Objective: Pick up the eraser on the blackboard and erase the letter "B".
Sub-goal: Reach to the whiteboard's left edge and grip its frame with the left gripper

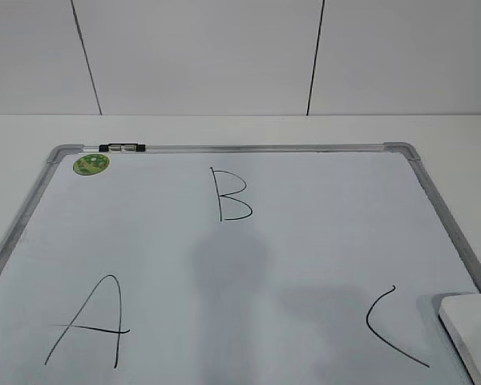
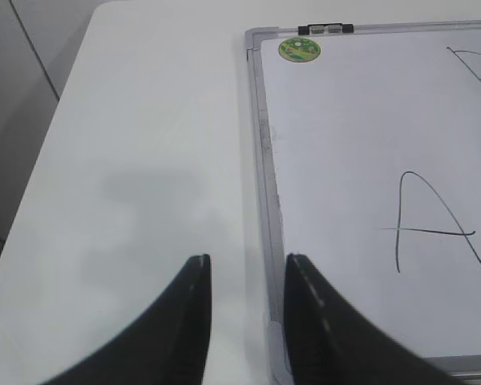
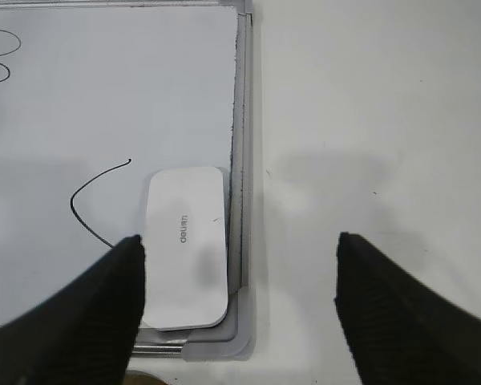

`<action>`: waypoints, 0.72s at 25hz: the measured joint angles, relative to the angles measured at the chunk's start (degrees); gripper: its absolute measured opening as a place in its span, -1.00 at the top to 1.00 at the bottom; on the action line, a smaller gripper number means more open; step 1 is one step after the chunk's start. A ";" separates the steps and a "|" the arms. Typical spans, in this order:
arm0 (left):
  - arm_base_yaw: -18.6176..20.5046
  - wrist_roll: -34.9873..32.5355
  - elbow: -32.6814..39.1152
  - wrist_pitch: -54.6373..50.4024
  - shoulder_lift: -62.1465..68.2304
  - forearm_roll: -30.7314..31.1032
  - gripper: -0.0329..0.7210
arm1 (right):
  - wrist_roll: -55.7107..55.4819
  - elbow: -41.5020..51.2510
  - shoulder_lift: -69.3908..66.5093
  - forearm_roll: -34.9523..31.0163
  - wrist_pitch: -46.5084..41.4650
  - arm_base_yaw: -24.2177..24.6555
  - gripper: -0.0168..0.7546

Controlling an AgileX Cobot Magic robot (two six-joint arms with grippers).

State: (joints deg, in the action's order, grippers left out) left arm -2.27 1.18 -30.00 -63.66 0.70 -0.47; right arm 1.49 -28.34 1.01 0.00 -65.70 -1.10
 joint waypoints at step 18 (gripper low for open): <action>0.00 0.00 0.00 0.02 0.00 0.00 0.29 | 0.00 0.00 0.00 0.00 0.00 0.00 -0.53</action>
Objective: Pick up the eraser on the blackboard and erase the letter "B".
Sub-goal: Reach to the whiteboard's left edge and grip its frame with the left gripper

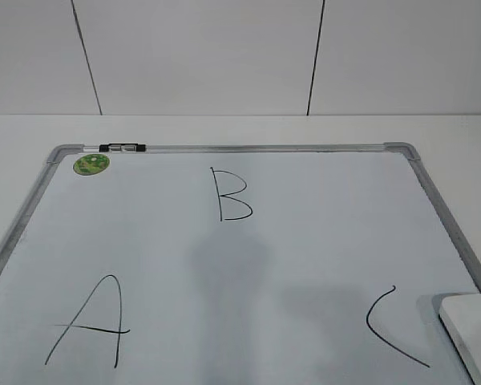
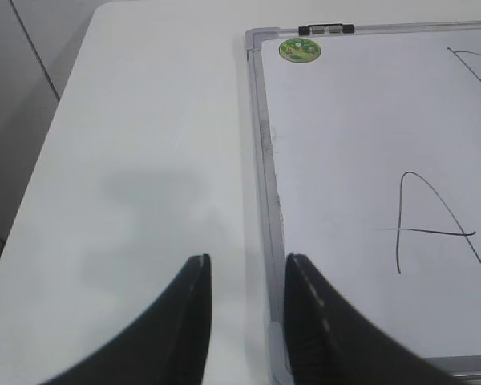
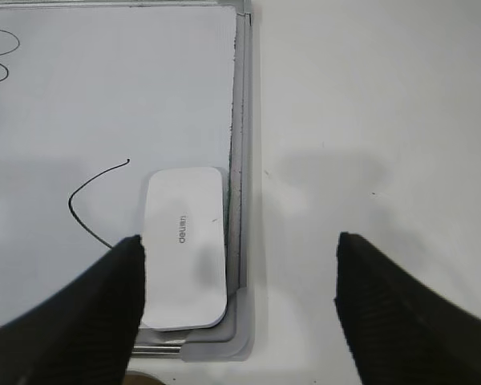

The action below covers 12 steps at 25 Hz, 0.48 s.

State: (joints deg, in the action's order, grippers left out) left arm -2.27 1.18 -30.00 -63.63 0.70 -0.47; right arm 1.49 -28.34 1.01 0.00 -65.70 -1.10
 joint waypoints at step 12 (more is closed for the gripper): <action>0.00 0.00 0.00 0.09 0.00 -0.12 0.29 | 0.00 -0.22 0.00 0.00 -0.11 0.00 -0.53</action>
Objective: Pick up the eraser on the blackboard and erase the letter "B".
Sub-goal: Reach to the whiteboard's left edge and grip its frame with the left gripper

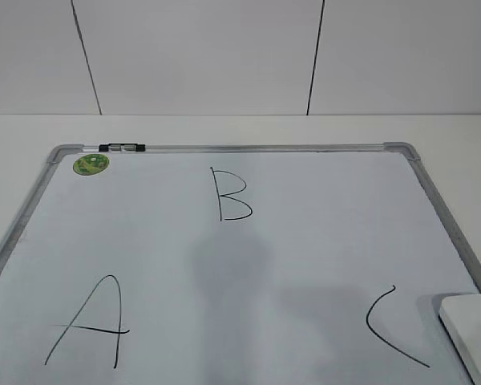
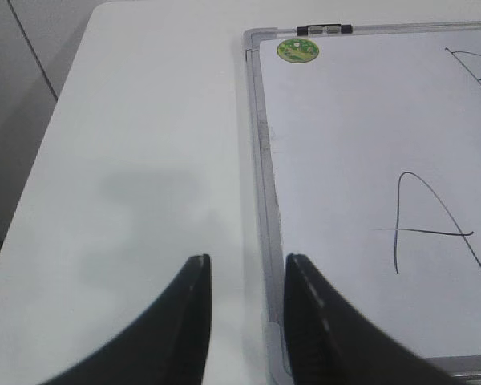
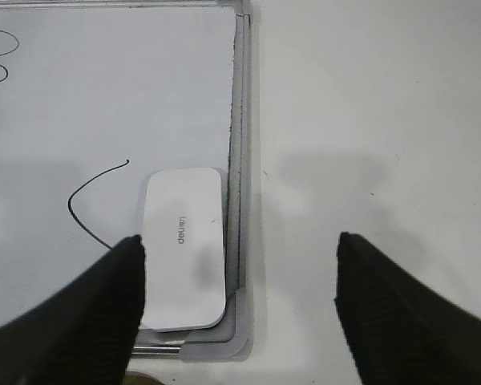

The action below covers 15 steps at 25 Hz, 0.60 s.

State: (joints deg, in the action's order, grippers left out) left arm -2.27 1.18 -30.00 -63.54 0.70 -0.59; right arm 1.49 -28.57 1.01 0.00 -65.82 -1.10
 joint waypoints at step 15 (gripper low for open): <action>0.00 0.00 -4.00 -4.31 16.66 0.20 0.28 | -1.49 -4.37 -18.83 -6.73 -5.98 0.00 -0.52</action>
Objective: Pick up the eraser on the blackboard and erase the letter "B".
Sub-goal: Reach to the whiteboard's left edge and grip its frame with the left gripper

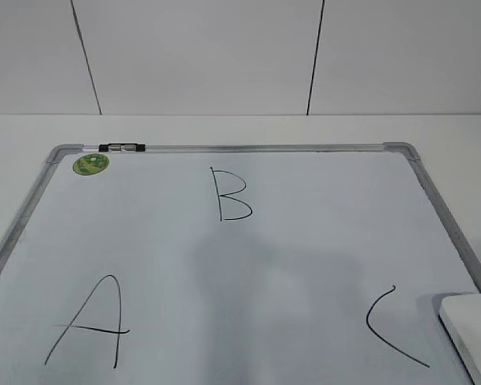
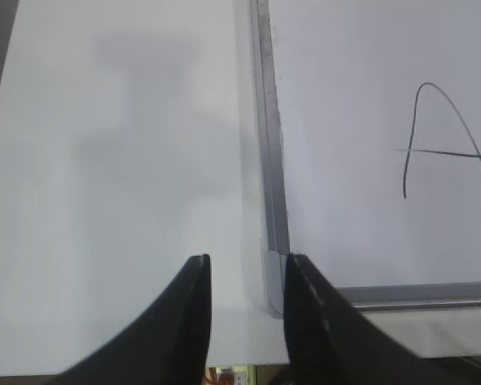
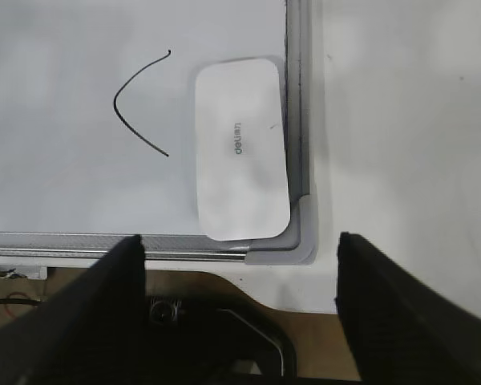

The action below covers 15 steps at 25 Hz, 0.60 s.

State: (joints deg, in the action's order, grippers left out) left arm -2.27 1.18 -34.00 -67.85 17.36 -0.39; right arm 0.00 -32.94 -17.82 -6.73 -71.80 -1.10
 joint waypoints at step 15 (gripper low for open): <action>0.00 0.00 -10.02 0.32 27.60 -1.51 0.28 | -1.63 -2.56 -23.69 0.07 0.11 0.00 -0.52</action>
State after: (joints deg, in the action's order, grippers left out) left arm -2.27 1.18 -44.02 -67.52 44.95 -1.90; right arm -1.63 -35.50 -41.52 -6.66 -71.69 -1.10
